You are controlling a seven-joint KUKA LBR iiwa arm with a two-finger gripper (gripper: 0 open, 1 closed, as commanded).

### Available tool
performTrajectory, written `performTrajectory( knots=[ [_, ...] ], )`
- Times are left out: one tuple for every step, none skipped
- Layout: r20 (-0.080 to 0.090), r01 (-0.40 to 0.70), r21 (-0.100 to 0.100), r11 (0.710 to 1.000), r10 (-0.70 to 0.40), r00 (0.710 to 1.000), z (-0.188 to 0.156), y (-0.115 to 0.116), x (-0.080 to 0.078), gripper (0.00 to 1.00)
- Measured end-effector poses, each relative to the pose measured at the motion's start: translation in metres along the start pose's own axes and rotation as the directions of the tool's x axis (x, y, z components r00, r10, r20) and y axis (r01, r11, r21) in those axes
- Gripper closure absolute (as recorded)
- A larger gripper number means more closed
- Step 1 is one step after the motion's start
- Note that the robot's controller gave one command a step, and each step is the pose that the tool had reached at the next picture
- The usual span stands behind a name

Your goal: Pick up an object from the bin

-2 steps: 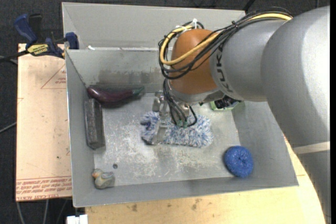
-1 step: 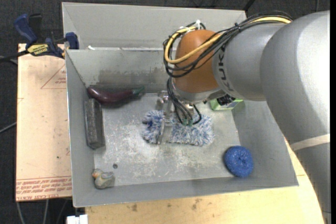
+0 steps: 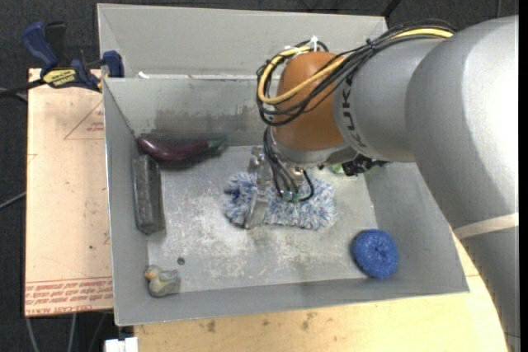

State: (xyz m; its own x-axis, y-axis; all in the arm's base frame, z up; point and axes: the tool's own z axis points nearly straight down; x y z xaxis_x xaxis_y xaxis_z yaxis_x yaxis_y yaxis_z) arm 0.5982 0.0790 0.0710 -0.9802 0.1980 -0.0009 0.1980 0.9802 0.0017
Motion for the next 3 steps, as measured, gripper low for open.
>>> performTrajectory(
  knots=[
    [0.000,0.016,0.001,1.000,-0.016,1.000,-0.0002,0.0014,-0.0029,0.00],
    [0.001,0.019,-0.001,1.000,-0.019,1.000,-0.0003,0.0009,-0.0023,1.00],
    [0.001,0.012,-0.002,1.000,-0.012,1.000,-0.0003,0.0008,-0.0017,1.00]
  ],
)
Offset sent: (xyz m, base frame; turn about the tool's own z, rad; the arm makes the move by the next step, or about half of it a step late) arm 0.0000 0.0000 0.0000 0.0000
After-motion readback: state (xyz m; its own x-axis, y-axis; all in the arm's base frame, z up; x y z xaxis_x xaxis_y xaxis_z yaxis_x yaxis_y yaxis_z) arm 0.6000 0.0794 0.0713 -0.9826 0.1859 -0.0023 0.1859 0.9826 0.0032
